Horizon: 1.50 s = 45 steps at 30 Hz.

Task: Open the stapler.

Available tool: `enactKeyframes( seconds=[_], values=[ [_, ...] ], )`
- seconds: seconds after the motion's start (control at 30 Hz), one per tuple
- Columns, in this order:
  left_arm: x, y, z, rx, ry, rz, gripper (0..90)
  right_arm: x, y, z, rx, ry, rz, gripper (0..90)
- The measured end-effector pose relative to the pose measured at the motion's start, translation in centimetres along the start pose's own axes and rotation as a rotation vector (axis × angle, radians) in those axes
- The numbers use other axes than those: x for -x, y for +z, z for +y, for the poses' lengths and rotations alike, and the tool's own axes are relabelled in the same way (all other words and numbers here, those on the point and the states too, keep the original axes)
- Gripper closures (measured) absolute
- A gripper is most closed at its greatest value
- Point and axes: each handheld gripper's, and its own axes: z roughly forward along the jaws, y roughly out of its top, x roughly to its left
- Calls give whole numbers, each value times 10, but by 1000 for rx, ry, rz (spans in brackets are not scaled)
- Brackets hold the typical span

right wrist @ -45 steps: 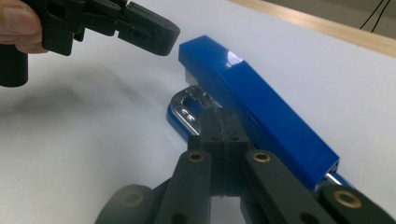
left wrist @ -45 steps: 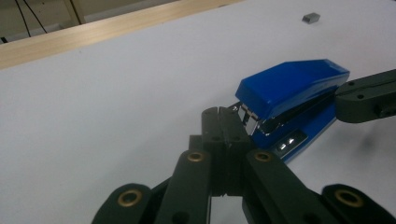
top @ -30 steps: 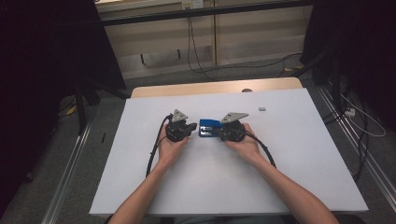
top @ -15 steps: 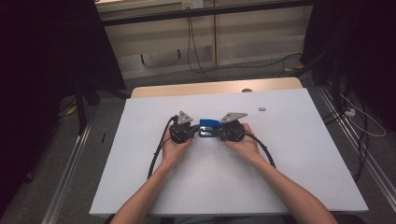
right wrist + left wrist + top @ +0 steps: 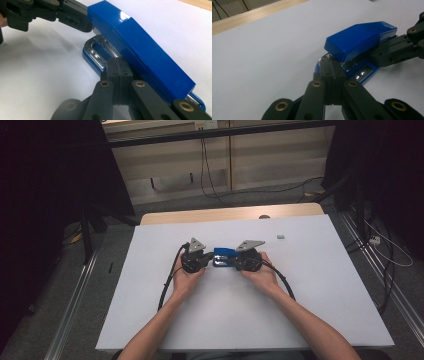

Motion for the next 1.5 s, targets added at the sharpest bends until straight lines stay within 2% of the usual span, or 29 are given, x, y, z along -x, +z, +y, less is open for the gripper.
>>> enactKeyframes(
  seconds=[0.07,0.47,0.6,1.07,1.23,1.5],
  values=[
    [0,-2,1,5,-2,-12,900,0,0,0,0,0,-1,900],
    [2,-7,7,55,-11,-18,900,0,0,0,1,1,0,900],
    [2,-7,8,57,-11,-21,900,0,0,0,1,3,4,900],
    [2,-8,11,89,-18,-27,900,-2,0,0,2,-27,11,900],
    [2,-8,12,96,-21,-27,900,-6,-5,7,77,-39,9,900],
    [3,-9,13,107,-22,-29,900,-14,-2,16,120,-51,-19,900]
  ],
)
